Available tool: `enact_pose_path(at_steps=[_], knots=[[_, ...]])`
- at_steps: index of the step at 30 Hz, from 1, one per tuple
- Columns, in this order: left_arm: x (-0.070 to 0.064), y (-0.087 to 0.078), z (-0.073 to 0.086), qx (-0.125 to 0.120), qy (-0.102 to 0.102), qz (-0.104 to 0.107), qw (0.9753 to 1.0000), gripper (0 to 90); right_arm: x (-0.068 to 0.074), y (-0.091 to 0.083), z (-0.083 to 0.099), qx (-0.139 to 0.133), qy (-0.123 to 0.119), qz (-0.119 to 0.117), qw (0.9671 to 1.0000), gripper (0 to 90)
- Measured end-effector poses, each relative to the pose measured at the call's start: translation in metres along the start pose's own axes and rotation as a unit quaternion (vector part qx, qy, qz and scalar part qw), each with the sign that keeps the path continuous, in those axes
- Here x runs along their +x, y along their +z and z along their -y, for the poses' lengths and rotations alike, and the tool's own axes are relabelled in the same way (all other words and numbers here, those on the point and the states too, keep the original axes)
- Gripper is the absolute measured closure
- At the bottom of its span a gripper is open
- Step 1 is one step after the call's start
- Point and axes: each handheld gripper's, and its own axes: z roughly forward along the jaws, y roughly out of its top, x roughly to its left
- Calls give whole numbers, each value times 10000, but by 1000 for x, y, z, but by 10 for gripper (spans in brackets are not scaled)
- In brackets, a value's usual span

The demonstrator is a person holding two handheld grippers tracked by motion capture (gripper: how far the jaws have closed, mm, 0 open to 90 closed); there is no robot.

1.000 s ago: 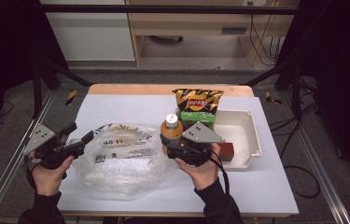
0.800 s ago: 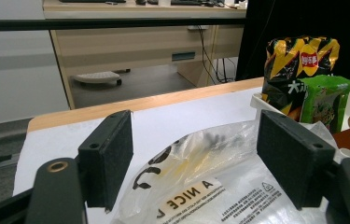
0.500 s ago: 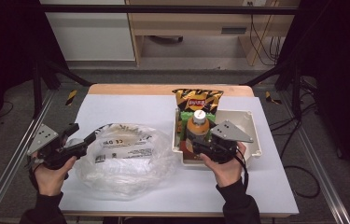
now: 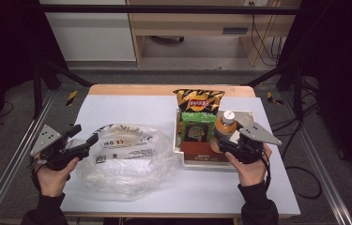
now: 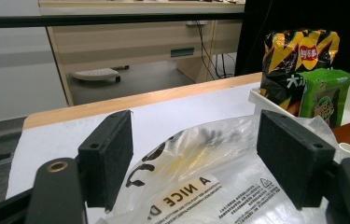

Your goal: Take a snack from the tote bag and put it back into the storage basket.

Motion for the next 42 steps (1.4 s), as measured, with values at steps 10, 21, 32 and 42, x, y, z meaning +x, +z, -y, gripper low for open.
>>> enact_pose_path(at_steps=[10, 21, 32, 42], knots=[[-1, 2, 1, 32, 6, 3, 10000, 264, -37, -11, 12, -74, 233, 370, 9990, 314], [-1, 2, 1, 26, 5, 16, 10000, 264, -65, -8, 23, 90, 345, 675, 9971, 313], [-1, 1, 1, 6, -1, 20, 10000, 264, -73, -9, 32, 250, 330, 822, 9958, 313], [-1, 0, 2, 11, 1, 26, 10000, 264, -76, -7, 51, 561, 382, 859, 9940, 312]])
